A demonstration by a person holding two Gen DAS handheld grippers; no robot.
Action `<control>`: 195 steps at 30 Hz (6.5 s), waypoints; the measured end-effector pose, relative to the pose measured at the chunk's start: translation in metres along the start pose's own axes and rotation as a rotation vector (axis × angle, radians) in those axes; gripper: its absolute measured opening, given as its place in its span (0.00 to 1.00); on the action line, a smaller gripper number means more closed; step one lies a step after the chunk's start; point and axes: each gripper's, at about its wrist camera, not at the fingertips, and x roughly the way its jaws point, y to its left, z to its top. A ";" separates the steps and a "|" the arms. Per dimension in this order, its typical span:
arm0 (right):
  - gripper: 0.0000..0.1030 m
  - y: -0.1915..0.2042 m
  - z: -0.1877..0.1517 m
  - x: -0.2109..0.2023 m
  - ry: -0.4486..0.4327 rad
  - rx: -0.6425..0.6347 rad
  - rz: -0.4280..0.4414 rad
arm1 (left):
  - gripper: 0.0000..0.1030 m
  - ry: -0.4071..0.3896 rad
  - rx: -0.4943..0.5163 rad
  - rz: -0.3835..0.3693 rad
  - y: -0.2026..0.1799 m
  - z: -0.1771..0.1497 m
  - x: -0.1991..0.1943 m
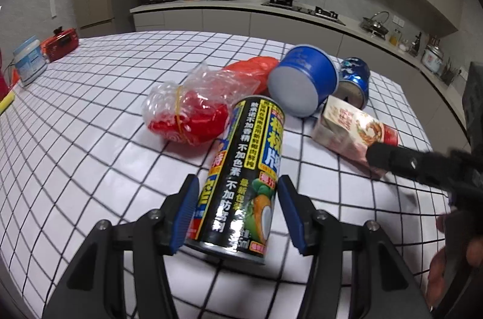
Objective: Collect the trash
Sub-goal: 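Grasp the nut-milk carton with the right tool while the left tool holds the drink can, then carry the drink can and milk carton with both tools over the bin, then open both tools to drop the drink can and carton into the bin, then move both tools back over the table toward the blue Pepsi can and plastic bag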
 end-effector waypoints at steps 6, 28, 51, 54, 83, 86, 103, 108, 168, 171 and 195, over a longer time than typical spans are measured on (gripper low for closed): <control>1.00 0.012 0.010 -0.019 -0.105 -0.153 -0.173 | 0.54 0.004 -0.017 -0.003 0.010 0.002 -0.001; 0.80 0.018 0.015 0.045 0.072 -0.333 -0.381 | 0.56 0.081 0.000 -0.089 0.005 0.007 0.025; 0.73 -0.001 -0.030 -0.035 -0.021 -0.194 -0.418 | 0.52 0.023 0.037 -0.151 -0.037 -0.018 -0.013; 0.73 -0.014 -0.038 -0.052 -0.035 -0.145 -0.428 | 0.52 0.024 0.054 -0.166 -0.051 -0.024 -0.021; 0.73 -0.132 -0.124 -0.219 -0.138 0.074 -0.558 | 0.52 -0.001 0.193 -0.312 -0.206 -0.070 -0.078; 0.73 -0.145 -0.133 -0.236 -0.143 0.091 -0.573 | 0.52 0.001 0.212 -0.328 -0.225 -0.076 -0.084; 0.73 -0.262 -0.218 -0.292 -0.066 0.211 -0.660 | 0.52 0.083 0.313 -0.390 -0.330 -0.143 -0.092; 0.73 -0.290 -0.240 -0.276 0.003 0.192 -0.636 | 0.52 0.134 0.297 -0.387 -0.352 -0.170 -0.079; 1.00 -0.208 -0.147 -0.263 -0.110 0.005 -0.497 | 1.00 -0.060 0.026 0.012 -0.225 -0.115 -0.125; 1.00 -0.178 -0.132 -0.243 -0.117 -0.009 -0.490 | 1.00 -0.060 -0.016 0.039 -0.182 -0.104 -0.115; 1.00 0.001 0.026 -0.057 -0.178 0.025 -0.498 | 1.00 -0.059 -0.111 0.047 0.039 0.011 -0.011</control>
